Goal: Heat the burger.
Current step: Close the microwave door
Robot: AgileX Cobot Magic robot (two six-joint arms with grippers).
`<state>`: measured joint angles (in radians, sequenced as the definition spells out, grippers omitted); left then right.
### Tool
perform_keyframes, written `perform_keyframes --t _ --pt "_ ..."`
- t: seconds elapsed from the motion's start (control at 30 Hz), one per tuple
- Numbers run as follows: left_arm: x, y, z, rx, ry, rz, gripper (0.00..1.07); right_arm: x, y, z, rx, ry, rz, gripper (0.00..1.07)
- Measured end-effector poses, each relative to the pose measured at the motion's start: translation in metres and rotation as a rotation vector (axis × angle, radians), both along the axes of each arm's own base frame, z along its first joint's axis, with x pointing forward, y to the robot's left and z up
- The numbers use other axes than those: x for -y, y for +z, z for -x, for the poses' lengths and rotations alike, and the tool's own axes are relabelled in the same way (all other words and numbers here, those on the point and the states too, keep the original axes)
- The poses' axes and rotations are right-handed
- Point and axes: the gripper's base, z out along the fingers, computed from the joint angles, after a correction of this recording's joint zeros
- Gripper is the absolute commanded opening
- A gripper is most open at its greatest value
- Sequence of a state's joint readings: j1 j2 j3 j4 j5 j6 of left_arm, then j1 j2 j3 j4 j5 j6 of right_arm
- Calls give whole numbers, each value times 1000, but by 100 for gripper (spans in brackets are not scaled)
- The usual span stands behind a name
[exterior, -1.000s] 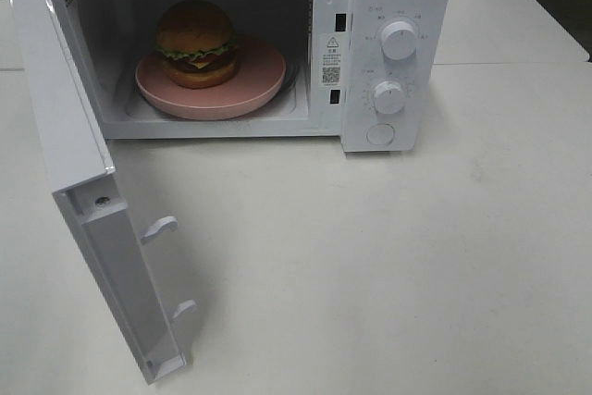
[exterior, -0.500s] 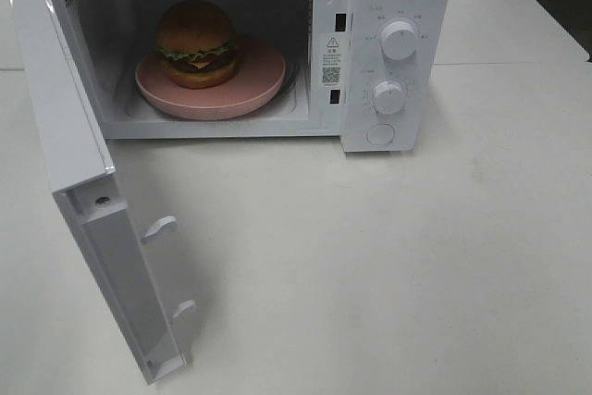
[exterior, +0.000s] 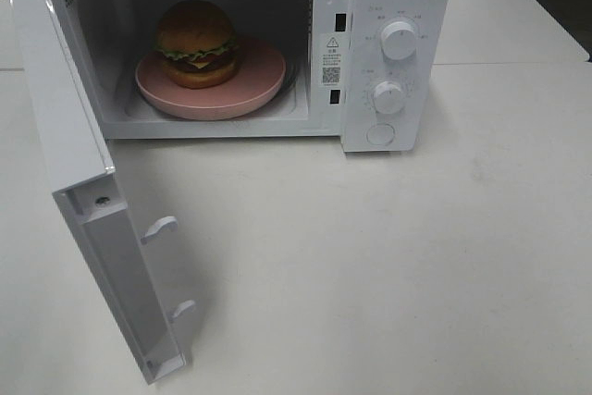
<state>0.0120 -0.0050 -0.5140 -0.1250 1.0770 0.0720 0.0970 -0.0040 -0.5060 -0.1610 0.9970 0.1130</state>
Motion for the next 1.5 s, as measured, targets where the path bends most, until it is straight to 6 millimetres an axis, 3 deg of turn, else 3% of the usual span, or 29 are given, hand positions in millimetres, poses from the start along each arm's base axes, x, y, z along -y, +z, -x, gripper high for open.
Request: perform_keyframes --t 0.63,0.9,1.0,1.07,1.1,1.13,1.17,1.2,1.23,1.27,1.3,1.37,1.5 --pt "0 0 0 0 2 4 100 0 0 0 0 0 0 76" --pt "0 6 -7 -13 11 18 93 0 0 0 0 0 0 76" --pt "-1 16 -18 10 18 23 87 0 0 0 0 0 0 76" --pt "-1 19 -31 -4 24 25 65 0 0 0 0 0 0 76" --pt "-1 19 -31 -4 24 25 65 0 0 0 0 0 0 76" --pt "-1 19 -36 -9 26 26 60 0 0 0 0 0 0 76" --pt "-2 21 -45 -11 30 28 46 0 0 0 0 0 0 76" --pt "-2 21 -45 -11 30 28 46 0 0 0 0 0 0 76" --pt "-2 22 -49 -14 32 29 37 0 0 0 0 0 0 76" --pt "-2 23 -58 -22 36 30 20 0 0 0 0 0 0 76" --pt "-2 23 -58 -22 36 30 20 0 0 0 0 0 0 76" --pt "-3 24 -74 -31 44 33 0 0 0 0 0 0 0 76" --pt "-4 24 -90 -28 53 32 0 0 0 0 0 0 0 76"
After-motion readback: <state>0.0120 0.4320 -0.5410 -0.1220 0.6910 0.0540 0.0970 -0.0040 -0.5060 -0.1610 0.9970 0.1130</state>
